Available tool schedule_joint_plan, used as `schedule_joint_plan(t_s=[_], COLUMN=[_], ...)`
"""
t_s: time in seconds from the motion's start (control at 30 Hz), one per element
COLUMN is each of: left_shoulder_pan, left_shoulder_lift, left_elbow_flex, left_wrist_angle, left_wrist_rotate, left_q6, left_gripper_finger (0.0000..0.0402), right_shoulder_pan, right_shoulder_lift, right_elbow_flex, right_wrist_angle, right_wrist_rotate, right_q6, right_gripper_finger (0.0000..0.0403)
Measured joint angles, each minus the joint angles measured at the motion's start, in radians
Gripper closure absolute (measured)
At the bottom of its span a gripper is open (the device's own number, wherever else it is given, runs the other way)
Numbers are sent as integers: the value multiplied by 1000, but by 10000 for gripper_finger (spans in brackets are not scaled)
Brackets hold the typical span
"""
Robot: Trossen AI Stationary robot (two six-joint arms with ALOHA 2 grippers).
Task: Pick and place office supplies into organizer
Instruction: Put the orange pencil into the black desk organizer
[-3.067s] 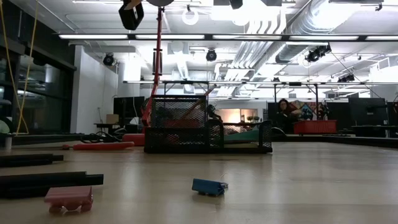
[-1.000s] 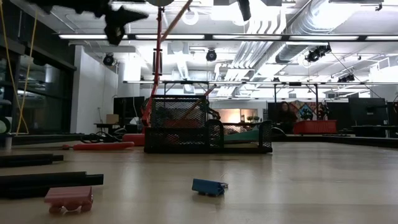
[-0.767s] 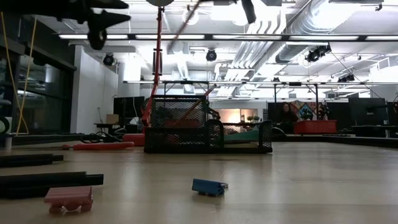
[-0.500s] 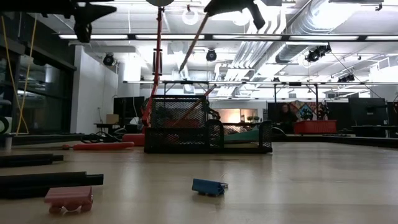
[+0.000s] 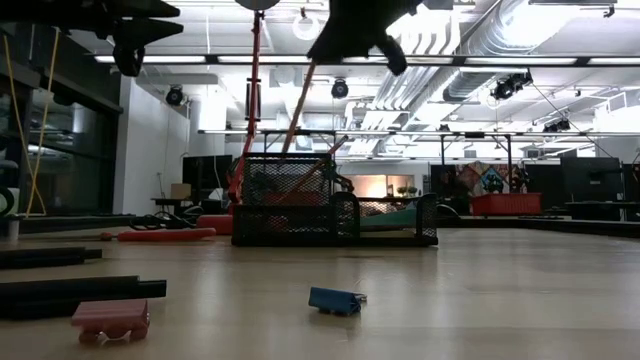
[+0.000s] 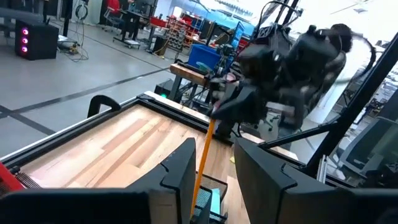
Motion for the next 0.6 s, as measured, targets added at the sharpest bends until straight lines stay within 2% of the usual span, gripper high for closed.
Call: schedule_joint_plan(t_s=[0.33, 0.6], left_shoulder_pan=[0, 0], left_shoulder_lift=[0, 0], left_elbow_flex=[0, 0], left_wrist_angle=[1, 1], left_wrist_rotate=[24, 50], left_q6=[-24, -27], left_gripper_finger=[302, 302], right_shoulder_pan=[0, -2], right_shoulder_lift=[54, 98], right_elbow_flex=[0, 0], right_wrist_angle=[24, 29], right_wrist_rotate=[51, 45], right_q6=[8, 35], right_gripper_finger=[403, 403])
